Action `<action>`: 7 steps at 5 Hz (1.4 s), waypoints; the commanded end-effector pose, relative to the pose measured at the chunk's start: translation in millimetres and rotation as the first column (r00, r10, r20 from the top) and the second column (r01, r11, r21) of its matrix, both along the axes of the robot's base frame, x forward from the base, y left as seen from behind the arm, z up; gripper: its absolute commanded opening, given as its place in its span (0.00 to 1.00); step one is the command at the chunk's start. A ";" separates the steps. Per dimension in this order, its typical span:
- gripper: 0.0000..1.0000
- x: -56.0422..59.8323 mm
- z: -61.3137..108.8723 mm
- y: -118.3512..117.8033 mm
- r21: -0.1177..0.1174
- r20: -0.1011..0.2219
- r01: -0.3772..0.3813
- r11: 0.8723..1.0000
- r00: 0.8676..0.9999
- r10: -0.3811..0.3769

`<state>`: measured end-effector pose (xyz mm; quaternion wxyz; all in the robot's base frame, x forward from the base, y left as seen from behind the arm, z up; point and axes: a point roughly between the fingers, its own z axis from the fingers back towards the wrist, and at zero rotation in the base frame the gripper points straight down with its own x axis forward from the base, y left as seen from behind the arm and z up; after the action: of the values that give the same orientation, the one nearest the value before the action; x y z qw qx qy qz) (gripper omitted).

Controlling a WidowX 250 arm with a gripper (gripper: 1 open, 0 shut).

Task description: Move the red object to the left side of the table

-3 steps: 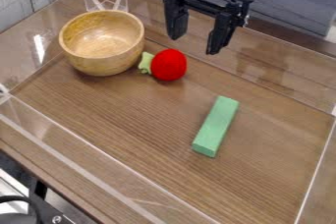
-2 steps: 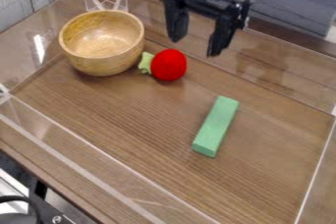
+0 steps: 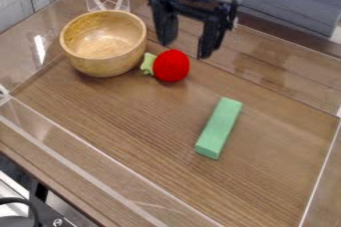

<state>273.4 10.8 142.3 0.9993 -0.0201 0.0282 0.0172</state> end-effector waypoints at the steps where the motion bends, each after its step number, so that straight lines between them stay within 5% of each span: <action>1: 1.00 -6.2 18.8 -9.5 0.001 0.069 -0.016 1.000 0.997 0.015; 2: 1.00 -14.4 14.6 -18.7 -0.004 0.069 -0.017 1.000 0.997 0.017; 4: 1.00 10.5 6.7 -39.4 0.010 0.077 0.104 0.995 0.992 -0.105; 5: 1.00 19.6 17.6 -23.7 0.019 0.087 0.095 0.995 0.991 -0.097; 7: 1.00 9.0 13.4 -0.8 0.022 0.063 0.079 0.997 0.995 -0.080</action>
<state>280.8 8.3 141.1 0.9994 -0.0136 0.0244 -0.0218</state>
